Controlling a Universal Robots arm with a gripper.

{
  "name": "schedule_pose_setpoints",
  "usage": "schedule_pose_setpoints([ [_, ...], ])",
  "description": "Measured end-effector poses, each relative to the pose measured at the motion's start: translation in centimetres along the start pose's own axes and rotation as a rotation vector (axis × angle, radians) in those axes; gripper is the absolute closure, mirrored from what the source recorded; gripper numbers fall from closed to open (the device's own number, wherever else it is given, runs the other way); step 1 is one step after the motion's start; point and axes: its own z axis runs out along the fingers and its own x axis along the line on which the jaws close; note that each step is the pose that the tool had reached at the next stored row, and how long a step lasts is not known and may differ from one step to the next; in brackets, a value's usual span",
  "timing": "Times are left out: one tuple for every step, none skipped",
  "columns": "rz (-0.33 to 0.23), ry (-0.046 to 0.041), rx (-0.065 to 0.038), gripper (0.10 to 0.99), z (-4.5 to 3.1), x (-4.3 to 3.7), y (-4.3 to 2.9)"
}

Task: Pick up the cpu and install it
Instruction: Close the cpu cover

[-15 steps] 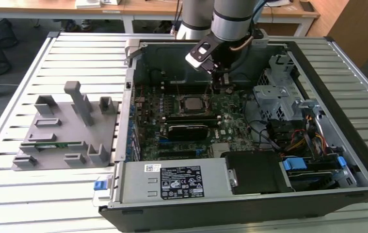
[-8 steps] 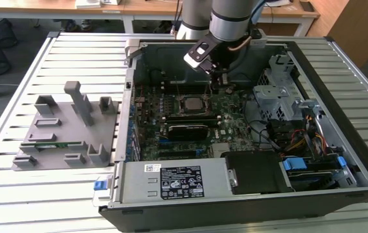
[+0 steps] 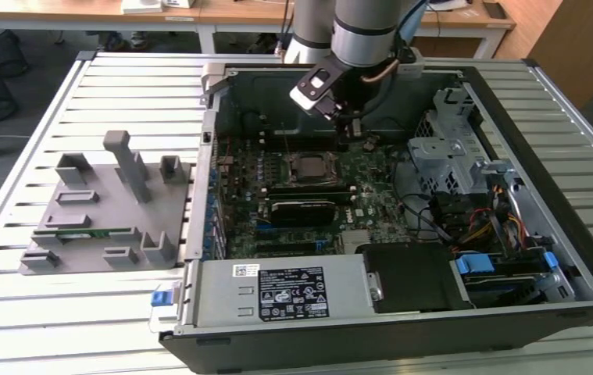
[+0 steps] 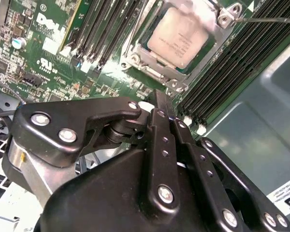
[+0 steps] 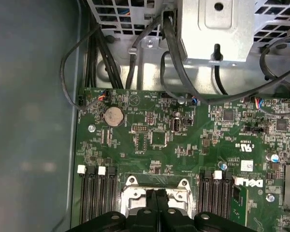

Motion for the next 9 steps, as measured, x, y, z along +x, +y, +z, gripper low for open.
schedule_pose_setpoints([
  [0.000,0.0001,0.000,0.980,0.03,0.01,-0.14],
  [0.000,0.0001,0.000,0.980,0.06,0.01,-0.30],
  [0.000,0.0000,0.000,0.980,0.09,0.02,-0.50],
  [0.000,-0.0001,0.000,0.980,0.11,0.02,-0.72],
  [0.000,-0.0002,0.000,0.980,0.15,0.01,-0.98],
  [0.000,-0.0002,0.000,0.980,0.18,0.00,-1.26],
  [0.000,-0.0001,0.000,0.980,0.22,-0.01,-1.56],
  [0.000,-0.0001,0.000,0.980,0.25,-0.03,-1.87],
  [-0.001,-0.0002,0.000,0.980,0.27,-0.06,-2.17],
])
